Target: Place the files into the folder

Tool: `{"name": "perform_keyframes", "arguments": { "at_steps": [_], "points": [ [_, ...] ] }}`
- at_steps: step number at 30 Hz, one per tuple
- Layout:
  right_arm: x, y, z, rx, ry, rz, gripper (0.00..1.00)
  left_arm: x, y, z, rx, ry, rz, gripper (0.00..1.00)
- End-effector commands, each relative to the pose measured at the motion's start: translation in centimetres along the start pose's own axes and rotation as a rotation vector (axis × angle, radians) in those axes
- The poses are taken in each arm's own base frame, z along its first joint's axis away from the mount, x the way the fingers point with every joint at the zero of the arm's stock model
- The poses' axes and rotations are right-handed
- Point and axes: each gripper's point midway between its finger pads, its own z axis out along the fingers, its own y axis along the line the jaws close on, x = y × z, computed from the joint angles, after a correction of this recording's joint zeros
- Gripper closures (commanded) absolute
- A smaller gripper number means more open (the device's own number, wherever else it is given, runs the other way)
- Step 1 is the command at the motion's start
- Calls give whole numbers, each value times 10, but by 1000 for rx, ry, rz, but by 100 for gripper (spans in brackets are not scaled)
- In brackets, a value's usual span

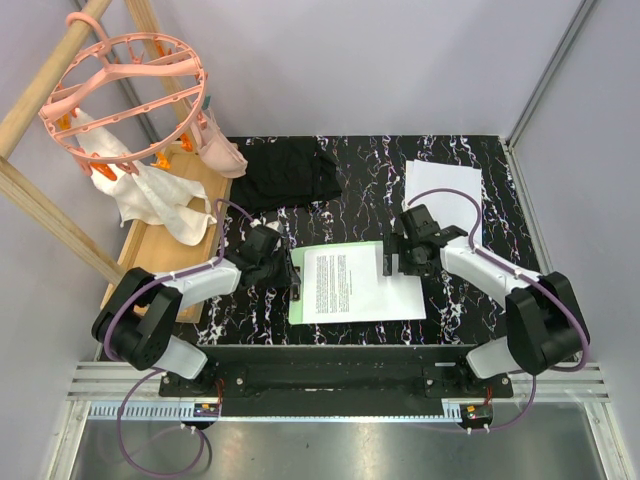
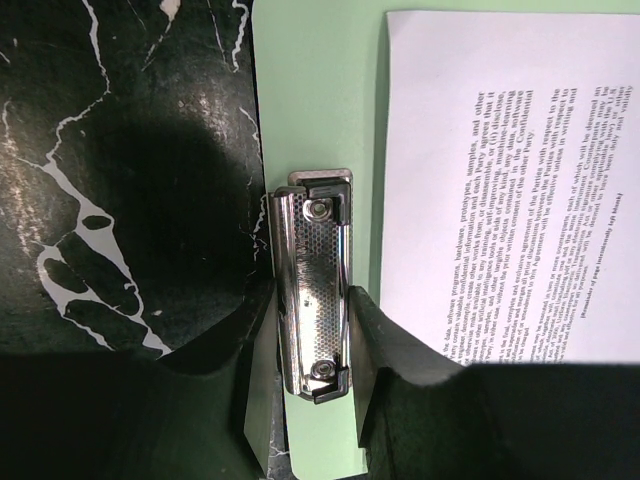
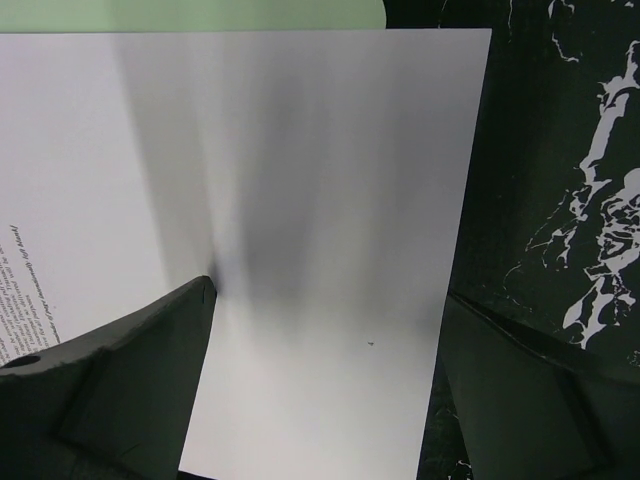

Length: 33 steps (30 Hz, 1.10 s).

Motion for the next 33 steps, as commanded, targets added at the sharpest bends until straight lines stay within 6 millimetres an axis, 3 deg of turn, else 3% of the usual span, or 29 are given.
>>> {"name": "perform_keyframes", "arguments": {
  "at_steps": [1,13,18,21,27,33],
  "points": [
    [-6,7,11,-36,-15,24,0,6,-10,1,63,18,12,100],
    [-5,6,21,-38,0,29,0,2,-16,-5,125,-31,36,100],
    [1,-10,29,46,27,73,0,2,-12,-6,110,-41,20,100],
    [4,-9,30,43,49,89,0,3,-10,-6,110,-48,-18,100],
    [3,2,27,-17,42,95,0,0,-19,0,150,-51,-80,100],
    [4,-3,32,8,48,72,0,-6,-30,0,207,-73,-89,100]
  ]
}}
